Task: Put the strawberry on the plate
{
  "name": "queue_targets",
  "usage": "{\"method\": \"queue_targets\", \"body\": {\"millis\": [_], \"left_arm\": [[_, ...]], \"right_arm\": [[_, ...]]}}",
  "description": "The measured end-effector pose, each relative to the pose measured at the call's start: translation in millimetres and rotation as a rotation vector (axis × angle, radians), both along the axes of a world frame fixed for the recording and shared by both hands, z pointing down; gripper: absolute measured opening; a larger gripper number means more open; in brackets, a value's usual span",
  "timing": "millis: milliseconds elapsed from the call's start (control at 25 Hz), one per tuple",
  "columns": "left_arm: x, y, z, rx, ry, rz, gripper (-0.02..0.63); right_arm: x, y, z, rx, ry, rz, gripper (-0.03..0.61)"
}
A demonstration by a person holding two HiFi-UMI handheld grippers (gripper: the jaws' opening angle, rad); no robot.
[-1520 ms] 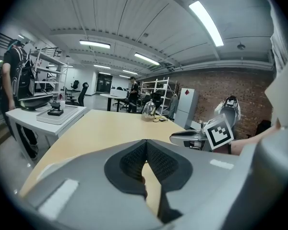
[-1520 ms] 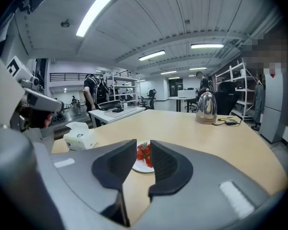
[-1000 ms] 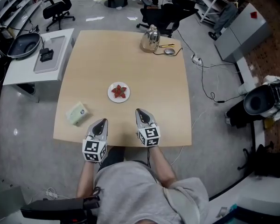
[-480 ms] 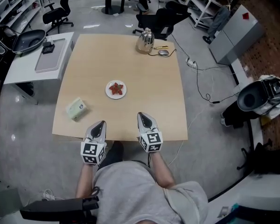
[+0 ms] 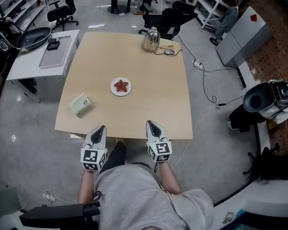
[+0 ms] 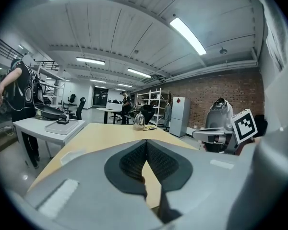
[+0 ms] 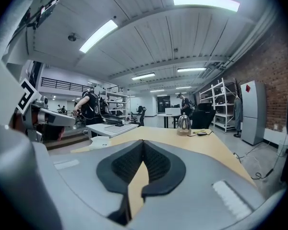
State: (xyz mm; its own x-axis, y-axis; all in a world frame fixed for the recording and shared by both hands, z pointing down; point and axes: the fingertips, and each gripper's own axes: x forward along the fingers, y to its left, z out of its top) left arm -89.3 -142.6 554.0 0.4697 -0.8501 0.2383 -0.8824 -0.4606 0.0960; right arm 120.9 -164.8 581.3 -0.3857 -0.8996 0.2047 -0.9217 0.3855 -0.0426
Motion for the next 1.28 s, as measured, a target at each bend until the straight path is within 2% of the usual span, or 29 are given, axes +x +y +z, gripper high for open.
{"method": "queue_targets", "body": {"millis": [480, 1280], "left_arm": [[-7, 19, -5, 0.019, -0.01, -0.014, 0.02], [-12, 41, -17, 0.068, -0.012, 0.005, 0.02]], "right_arm": [[-3, 29, -4, 0.003, -0.023, -0.007, 0.006], [-16, 47, -17, 0.041, 0.007, -0.011, 0.006]]}}
